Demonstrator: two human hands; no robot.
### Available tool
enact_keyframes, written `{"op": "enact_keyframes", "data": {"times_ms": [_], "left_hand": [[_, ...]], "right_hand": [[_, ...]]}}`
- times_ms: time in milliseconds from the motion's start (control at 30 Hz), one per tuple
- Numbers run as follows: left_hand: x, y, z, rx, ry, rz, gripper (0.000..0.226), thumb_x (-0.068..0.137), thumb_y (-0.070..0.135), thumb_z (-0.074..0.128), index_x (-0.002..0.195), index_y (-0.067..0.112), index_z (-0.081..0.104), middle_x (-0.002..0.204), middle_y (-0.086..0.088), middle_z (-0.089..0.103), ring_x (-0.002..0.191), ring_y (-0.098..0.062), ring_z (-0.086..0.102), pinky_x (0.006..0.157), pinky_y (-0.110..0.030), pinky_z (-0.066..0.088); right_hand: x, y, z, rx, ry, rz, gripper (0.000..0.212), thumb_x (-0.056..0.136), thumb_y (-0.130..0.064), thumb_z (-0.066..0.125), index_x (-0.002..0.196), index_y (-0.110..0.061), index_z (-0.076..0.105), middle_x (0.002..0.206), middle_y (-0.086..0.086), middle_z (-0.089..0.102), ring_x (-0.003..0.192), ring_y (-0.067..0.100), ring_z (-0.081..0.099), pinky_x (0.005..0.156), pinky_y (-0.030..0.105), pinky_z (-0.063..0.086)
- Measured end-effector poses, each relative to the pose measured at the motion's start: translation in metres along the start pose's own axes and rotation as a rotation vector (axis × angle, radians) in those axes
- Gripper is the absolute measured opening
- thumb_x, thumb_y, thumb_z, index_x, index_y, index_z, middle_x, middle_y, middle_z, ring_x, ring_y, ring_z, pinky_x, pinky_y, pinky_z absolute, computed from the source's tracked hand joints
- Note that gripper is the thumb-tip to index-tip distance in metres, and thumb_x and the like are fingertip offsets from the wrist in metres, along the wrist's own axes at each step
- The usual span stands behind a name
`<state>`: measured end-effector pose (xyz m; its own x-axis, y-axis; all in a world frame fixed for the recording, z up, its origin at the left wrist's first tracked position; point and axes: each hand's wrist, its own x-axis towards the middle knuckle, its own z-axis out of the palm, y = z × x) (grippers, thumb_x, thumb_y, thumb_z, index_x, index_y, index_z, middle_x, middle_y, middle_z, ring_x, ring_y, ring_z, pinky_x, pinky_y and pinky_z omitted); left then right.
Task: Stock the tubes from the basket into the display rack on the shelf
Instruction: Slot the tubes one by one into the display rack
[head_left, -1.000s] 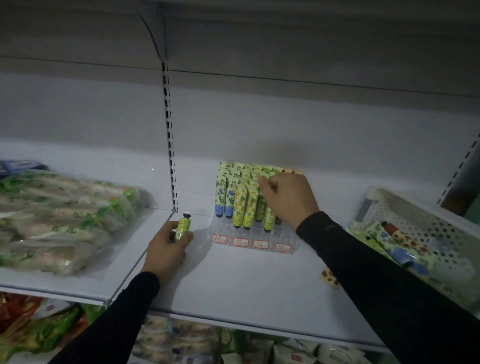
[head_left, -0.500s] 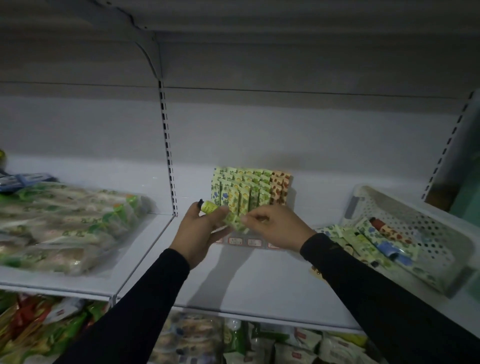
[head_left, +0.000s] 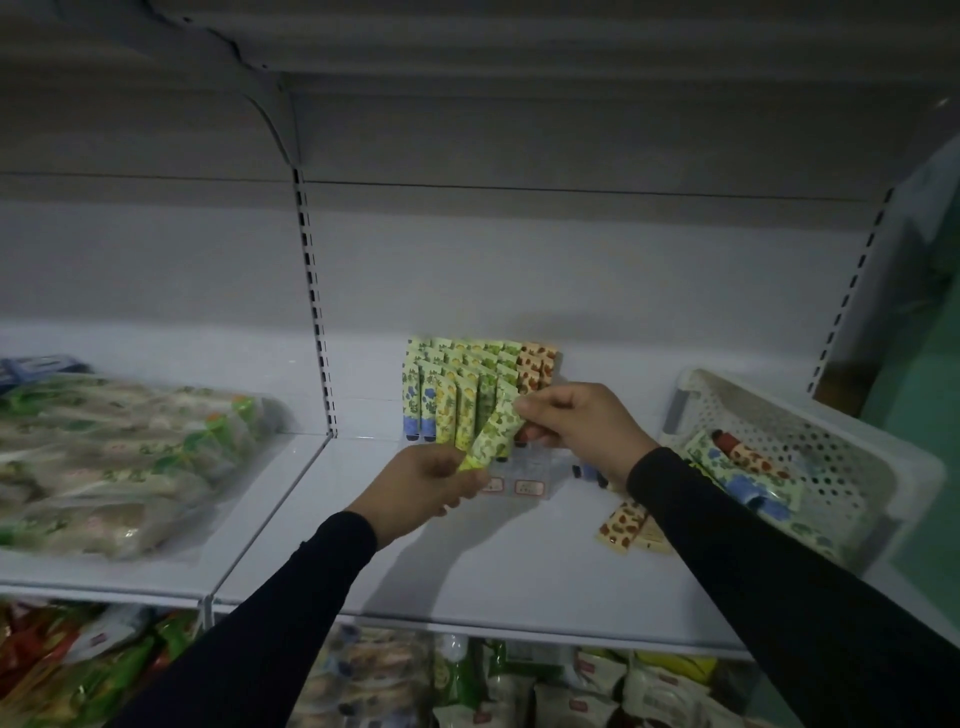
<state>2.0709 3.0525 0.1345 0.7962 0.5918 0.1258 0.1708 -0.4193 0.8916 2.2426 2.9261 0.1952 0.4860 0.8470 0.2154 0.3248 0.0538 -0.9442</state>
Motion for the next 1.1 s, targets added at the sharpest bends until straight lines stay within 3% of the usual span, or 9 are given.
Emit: {"op": "enact_keyframes", "data": {"times_ms": [267, 367, 467, 533, 600, 667, 767, 967, 1100], "left_hand": [[0.005, -0.009, 0.004, 0.208, -0.046, 0.042, 0.031, 0.095, 0.046, 0.060, 0.088, 0.017, 0.069, 0.089, 0.000, 0.072, 0.074, -0.006, 0.063, 0.074, -0.030, 0.052], [0.002, -0.024, -0.011, 0.426, 0.049, 0.055, 0.029, 0.094, 0.051, 0.059, 0.099, 0.026, 0.071, 0.092, 0.007, 0.073, 0.084, -0.008, 0.065, 0.080, -0.029, 0.052], [-0.002, -0.053, -0.038, 0.607, 0.174, -0.024, 0.031, 0.095, 0.046, 0.057, 0.099, 0.019, 0.071, 0.094, 0.003, 0.072, 0.085, -0.016, 0.063, 0.078, -0.029, 0.049], [-0.001, -0.071, -0.051, 0.705, 0.232, -0.093, 0.036, 0.094, 0.048, 0.057, 0.112, 0.018, 0.068, 0.107, -0.002, 0.070, 0.094, -0.017, 0.060, 0.080, -0.027, 0.043], [0.001, -0.086, -0.055, 0.793, 0.196, -0.155, 0.054, 0.091, 0.057, 0.053, 0.125, 0.016, 0.062, 0.122, -0.006, 0.064, 0.112, -0.022, 0.057, 0.093, -0.029, 0.041], [0.000, -0.099, -0.052, 0.810, 0.176, -0.147, 0.067, 0.080, 0.072, 0.040, 0.113, 0.020, 0.063, 0.113, -0.003, 0.062, 0.114, -0.025, 0.054, 0.097, -0.033, 0.040], [-0.001, -0.115, -0.046, 0.790, 0.232, -0.085, 0.048, 0.076, 0.073, 0.035, 0.082, 0.028, 0.049, 0.088, 0.008, 0.047, 0.103, -0.023, 0.054, 0.089, -0.033, 0.043], [0.002, -0.121, -0.046, 0.849, 0.187, -0.027, 0.046, 0.079, 0.072, 0.033, 0.082, 0.027, 0.044, 0.088, 0.008, 0.042, 0.105, -0.021, 0.050, 0.093, -0.034, 0.041], [0.004, -0.123, -0.046, 0.892, 0.161, -0.044, 0.057, 0.079, 0.075, 0.029, 0.094, 0.024, 0.049, 0.104, 0.003, 0.050, 0.115, -0.020, 0.047, 0.100, -0.035, 0.038]], "right_hand": [[0.003, -0.001, 0.004, -0.066, -0.042, 0.009, 0.024, 0.090, -0.019, 0.067, 0.106, -0.002, 0.071, 0.096, 0.017, 0.073, 0.079, 0.017, 0.068, 0.072, 0.020, 0.059], [0.007, -0.003, 0.000, -0.134, 0.058, -0.031, 0.021, 0.089, -0.020, 0.069, 0.100, -0.004, 0.074, 0.085, 0.013, 0.074, 0.073, 0.016, 0.069, 0.072, 0.023, 0.059], [0.012, -0.006, -0.008, -0.286, 0.180, -0.096, 0.013, 0.089, -0.027, 0.069, 0.085, -0.016, 0.076, 0.073, 0.002, 0.074, 0.068, 0.011, 0.069, 0.073, 0.025, 0.058], [0.016, -0.007, -0.011, -0.384, 0.252, -0.140, 0.018, 0.089, -0.029, 0.068, 0.076, -0.019, 0.075, 0.069, -0.004, 0.072, 0.065, 0.008, 0.068, 0.073, 0.024, 0.056], [0.021, -0.009, -0.009, -0.441, 0.300, -0.176, 0.023, 0.089, -0.029, 0.068, 0.069, -0.018, 0.073, 0.067, -0.005, 0.071, 0.066, 0.008, 0.067, 0.074, 0.024, 0.054], [0.026, -0.011, -0.004, -0.502, 0.328, -0.210, 0.028, 0.090, -0.029, 0.066, 0.066, -0.015, 0.072, 0.069, -0.004, 0.071, 0.069, 0.010, 0.067, 0.074, 0.022, 0.052], [0.034, -0.013, 0.007, -0.557, 0.362, -0.245, 0.029, 0.090, -0.029, 0.065, 0.068, -0.013, 0.073, 0.068, -0.008, 0.069, 0.066, 0.004, 0.062, 0.067, 0.014, 0.044], [0.052, -0.002, 0.032, -0.684, 0.380, -0.292, 0.034, 0.093, -0.030, 0.060, 0.070, -0.008, 0.072, 0.067, 0.003, 0.068, 0.066, 0.017, 0.060, 0.068, 0.024, 0.047], [0.057, 0.008, 0.042, -0.832, 0.382, -0.293, 0.038, 0.095, -0.032, 0.054, 0.069, -0.008, 0.068, 0.065, 0.008, 0.065, 0.064, 0.024, 0.059, 0.064, 0.036, 0.053]]}}
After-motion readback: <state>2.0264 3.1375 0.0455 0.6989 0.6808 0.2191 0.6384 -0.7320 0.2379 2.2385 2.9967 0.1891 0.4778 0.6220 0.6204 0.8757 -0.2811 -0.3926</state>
